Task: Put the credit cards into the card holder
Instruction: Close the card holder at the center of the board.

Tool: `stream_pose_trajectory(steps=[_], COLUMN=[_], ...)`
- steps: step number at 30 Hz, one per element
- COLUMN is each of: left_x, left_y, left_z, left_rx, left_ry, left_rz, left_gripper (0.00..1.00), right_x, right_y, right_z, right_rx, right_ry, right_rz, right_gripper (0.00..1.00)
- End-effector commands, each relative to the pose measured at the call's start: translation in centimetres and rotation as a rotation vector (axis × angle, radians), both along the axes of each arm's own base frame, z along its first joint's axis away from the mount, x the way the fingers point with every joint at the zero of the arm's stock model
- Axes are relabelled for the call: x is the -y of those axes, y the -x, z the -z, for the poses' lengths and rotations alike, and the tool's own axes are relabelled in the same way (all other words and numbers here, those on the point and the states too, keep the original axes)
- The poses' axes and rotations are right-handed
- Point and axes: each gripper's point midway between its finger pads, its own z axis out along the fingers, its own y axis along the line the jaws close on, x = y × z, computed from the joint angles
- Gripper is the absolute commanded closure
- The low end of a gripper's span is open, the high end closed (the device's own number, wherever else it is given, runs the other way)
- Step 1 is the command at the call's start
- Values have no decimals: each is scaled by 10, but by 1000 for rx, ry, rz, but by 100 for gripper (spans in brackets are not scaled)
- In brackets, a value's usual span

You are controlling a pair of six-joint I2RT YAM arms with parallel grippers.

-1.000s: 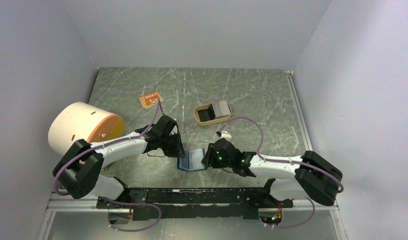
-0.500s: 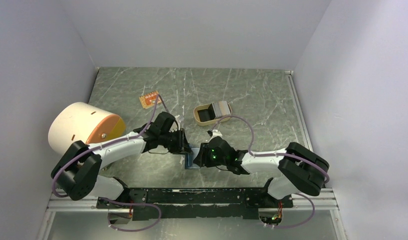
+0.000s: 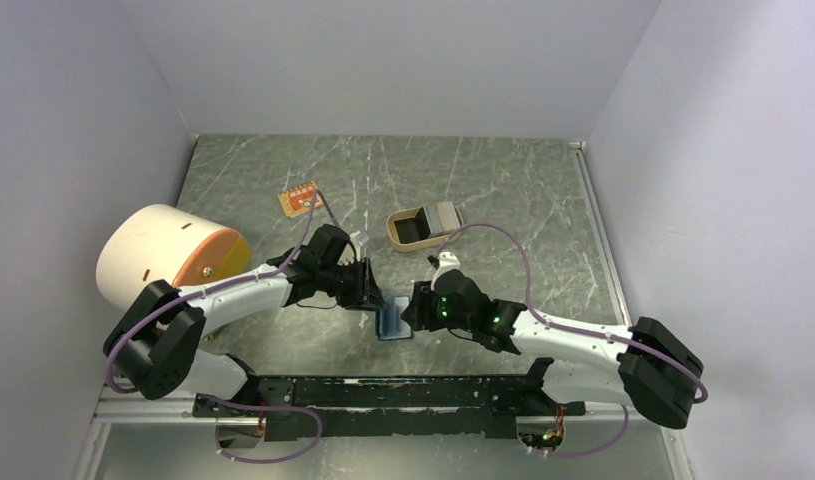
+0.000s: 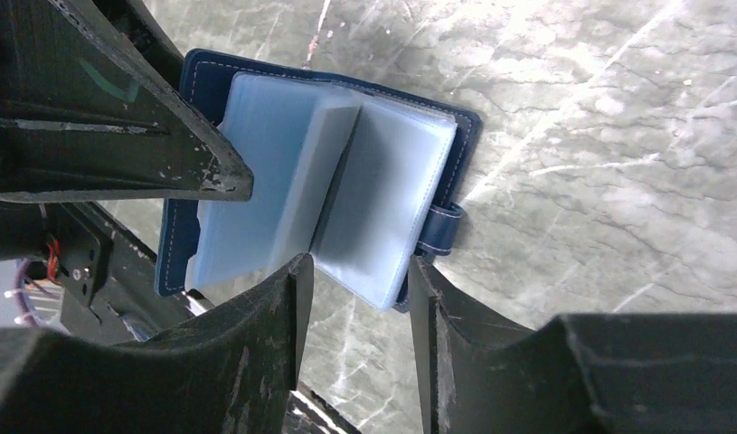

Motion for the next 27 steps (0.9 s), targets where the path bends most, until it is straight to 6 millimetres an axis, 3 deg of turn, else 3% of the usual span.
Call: stream_pose_trajectory(steps=[1,3,5,7,11,15,18,27], left_x=[14,17,21,24,30,25,25,43], left_y=[-4,-2,0,0,1,-7,-7,6], left_z=[-27,-33,-39,-41,-34,-17,-6,-30], left_rx=[44,43,43,40,18,12,1,-25], left_ry=[96,125,160,180,200,118,101,294], left_rz=[47,56,67,76,97,60,77,146], left_gripper=[66,62,55,58,64,70,62,55], right_x=[16,26,33,41,35,34,24,7], right_y=[-2,-6,-16,-20,-15,-9,-2,10], right_z=[-2,-7,-26,-33,-39,-32,-28,-12], right_rx=[53,33,5,-51,-61,-54,-69,-145], right_ry=[86,144,175,172,29,-23,-66,-193], right_rz=[-33,-10,66,159,194,166,116,81], right_gripper=[52,51,51,53,56,57,57,45])
